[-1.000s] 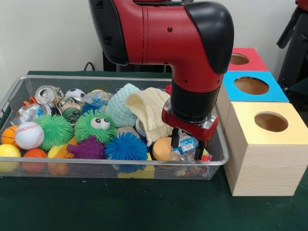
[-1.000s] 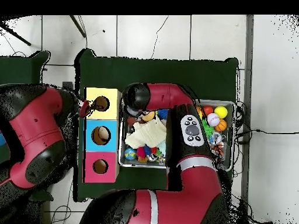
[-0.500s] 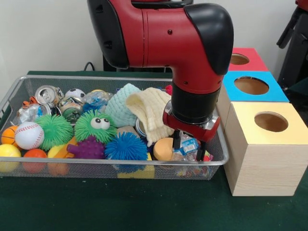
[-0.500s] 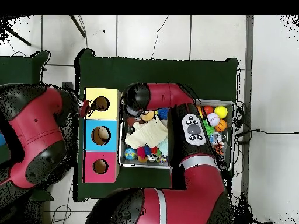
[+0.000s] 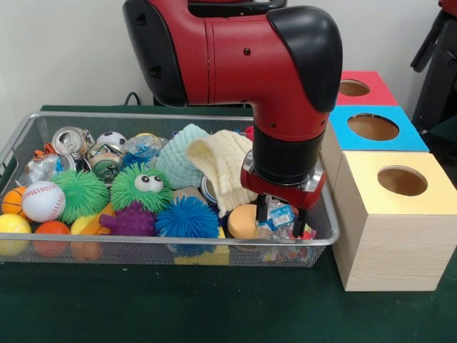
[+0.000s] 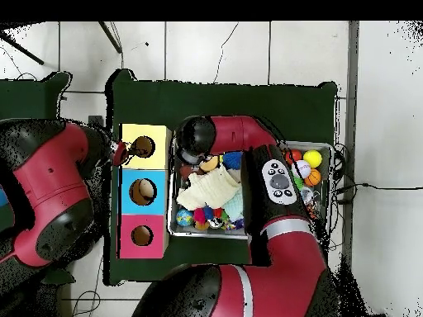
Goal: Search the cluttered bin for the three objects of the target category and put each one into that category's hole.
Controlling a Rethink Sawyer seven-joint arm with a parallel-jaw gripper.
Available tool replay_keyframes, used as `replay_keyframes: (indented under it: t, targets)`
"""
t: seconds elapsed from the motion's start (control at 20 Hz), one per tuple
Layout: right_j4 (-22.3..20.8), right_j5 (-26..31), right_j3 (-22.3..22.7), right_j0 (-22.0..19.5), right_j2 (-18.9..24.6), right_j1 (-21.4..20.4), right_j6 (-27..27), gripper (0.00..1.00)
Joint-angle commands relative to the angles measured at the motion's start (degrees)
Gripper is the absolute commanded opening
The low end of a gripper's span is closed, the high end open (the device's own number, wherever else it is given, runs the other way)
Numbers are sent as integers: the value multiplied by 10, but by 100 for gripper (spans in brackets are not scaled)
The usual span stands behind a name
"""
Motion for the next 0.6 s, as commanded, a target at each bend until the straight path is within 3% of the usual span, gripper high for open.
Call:
replay_keyframes:
  t: [0.05, 0.6]
  targets:
    - [-38, -17, -1, -24, 76, 14, -202, 100]
    - [-59, -41, 12, -28, 81, 14, -196, 100]
